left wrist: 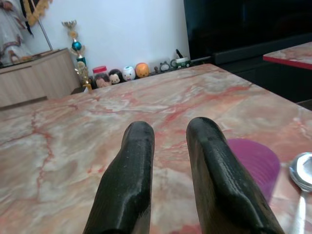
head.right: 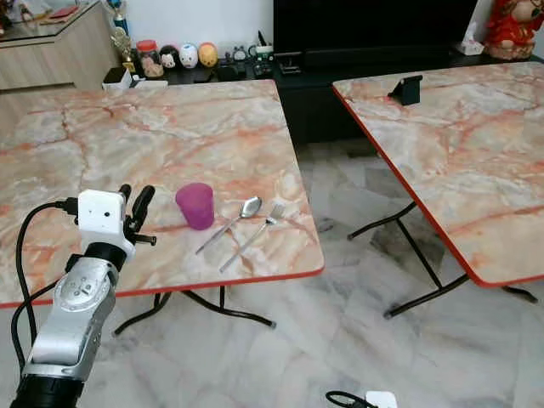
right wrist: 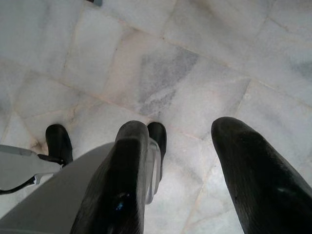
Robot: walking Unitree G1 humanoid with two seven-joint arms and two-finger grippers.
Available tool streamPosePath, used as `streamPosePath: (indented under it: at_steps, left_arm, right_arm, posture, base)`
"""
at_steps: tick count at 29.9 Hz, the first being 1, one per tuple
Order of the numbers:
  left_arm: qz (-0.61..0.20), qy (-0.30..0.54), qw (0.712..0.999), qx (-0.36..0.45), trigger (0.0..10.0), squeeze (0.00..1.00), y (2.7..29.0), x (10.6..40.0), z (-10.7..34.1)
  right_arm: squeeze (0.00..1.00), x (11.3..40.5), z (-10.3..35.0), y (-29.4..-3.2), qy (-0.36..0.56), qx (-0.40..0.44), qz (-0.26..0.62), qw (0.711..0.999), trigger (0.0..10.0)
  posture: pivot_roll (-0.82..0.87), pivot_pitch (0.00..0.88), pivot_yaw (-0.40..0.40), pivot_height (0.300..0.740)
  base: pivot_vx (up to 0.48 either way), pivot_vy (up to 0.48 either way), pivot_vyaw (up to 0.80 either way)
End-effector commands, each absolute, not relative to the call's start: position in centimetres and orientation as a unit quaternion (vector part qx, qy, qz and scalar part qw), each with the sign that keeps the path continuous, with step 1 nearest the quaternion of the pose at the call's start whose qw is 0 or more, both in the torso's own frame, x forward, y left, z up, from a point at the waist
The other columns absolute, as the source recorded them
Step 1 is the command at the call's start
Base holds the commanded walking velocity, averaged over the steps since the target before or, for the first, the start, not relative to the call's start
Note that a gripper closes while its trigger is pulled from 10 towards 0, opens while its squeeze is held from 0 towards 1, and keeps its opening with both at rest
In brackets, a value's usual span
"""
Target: Setting the table
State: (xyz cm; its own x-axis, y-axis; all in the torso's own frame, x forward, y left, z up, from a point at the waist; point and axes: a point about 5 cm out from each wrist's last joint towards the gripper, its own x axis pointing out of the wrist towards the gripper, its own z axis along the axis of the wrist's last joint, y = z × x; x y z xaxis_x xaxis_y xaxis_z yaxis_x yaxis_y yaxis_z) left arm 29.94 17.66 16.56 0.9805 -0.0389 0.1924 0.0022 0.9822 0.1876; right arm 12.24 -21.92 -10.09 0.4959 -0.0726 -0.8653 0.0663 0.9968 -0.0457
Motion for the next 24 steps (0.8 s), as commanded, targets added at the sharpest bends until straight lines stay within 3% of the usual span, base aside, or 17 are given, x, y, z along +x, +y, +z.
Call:
streamPosePath:
  at_steps: [1,5,24]
  left_arm:
    - [-0.014,-0.093,0.991,0.097,10.0,0.00,17.59,30.20,16.64]
    - [-0.015,-0.095,0.991,0.096,10.0,0.00,17.57,30.22,16.68]
    - [-0.042,-0.096,0.991,0.086,10.0,0.00,17.23,30.00,16.74]
  right_arm:
    - [0.00,12.16,-10.12,-21.93,0.502,-0.003,-0.039,0.864,10.0]
    - [0.00,12.16,-10.12,-21.93,0.503,-0.004,-0.039,0.864,10.0]
    - [0.00,12.13,-10.13,-21.92,0.503,-0.005,-0.037,0.863,10.0]
  posture:
    - [-0.02,0.000,0.028,0.732]
    - [-0.02,0.000,0.028,0.732]
    - [-0.02,0.000,0.030,0.732]
  base:
    - [0.274,0.000,0.00]
    - [0.264,0.000,0.00]
    - [0.000,0.000,0.00]
